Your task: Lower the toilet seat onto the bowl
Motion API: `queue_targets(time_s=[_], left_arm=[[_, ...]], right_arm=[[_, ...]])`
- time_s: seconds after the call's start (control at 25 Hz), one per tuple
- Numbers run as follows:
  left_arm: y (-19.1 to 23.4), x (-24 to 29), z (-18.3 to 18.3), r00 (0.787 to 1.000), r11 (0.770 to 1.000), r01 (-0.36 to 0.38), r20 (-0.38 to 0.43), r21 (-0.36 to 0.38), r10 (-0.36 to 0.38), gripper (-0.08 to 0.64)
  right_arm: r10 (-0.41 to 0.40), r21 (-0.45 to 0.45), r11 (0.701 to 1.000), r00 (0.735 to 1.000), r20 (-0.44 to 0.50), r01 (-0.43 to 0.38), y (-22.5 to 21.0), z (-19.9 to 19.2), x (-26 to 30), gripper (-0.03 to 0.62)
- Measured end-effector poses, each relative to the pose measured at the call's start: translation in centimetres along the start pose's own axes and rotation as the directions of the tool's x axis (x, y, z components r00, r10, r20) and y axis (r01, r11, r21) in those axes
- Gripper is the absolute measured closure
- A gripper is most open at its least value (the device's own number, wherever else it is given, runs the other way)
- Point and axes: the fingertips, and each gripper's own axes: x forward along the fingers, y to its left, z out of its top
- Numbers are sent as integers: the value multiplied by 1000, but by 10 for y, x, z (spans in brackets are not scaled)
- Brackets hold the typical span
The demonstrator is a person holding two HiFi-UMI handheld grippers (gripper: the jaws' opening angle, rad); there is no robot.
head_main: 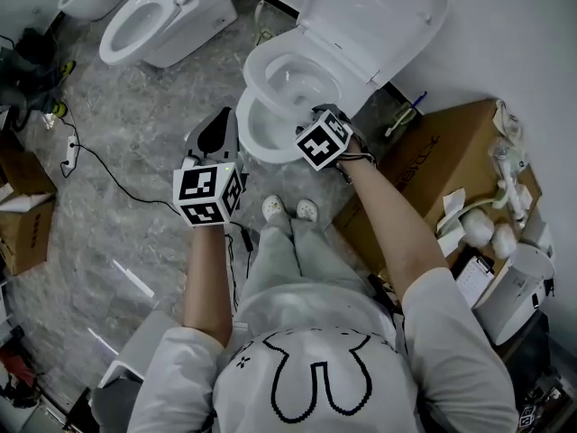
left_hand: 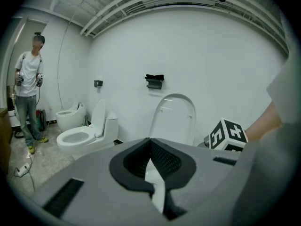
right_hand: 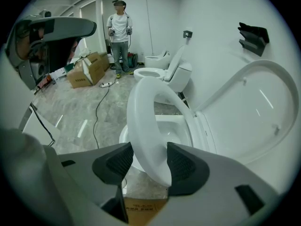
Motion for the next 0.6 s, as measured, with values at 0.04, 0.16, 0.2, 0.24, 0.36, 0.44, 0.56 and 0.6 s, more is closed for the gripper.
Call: queue_targets(time_s=[0.04, 0.16, 0.2, 0.24, 0.36, 0.44, 0.56, 0.6], left_arm=[[0, 0, -2, 1000, 1000, -3, -3, -2, 3, 551], [2, -1, -10, 1000, 1000, -16, -14, -8, 16, 551], [3, -1, -13, 1000, 1000, -20, -18, -11, 19, 551], [3, -2, -17, 999, 1000, -23, -23, -15, 22, 551], [5, -2, -26, 999, 999, -31, -33, -23, 31, 551], [7, -2, -31, 999, 999, -38, -38, -26, 37, 551], [11, -1, -38, 998, 998, -50, -45, -31, 49, 551], [12, -1, -41, 997, 998, -55, -48, -33, 53, 551]], right_arm=[[3, -4, 1000, 1000, -3, -3, 2, -1, 2, 352], [17, -9, 1000, 1000, -4, -17, 7, -2, 8, 344], [27, -6, 1000, 1000, -1, -27, 10, -2, 10, 342], [40, 2, 999, 999, 2, -40, 13, -3, 12, 342], [78, 33, 996, 997, 17, -79, 21, -5, 17, 333], [92, 39, 995, 995, 27, -93, 25, -4, 21, 327], [109, 43, 993, 993, 36, -111, 31, -6, 25, 324], [115, 45, 992, 993, 39, -116, 33, -6, 27, 324]])
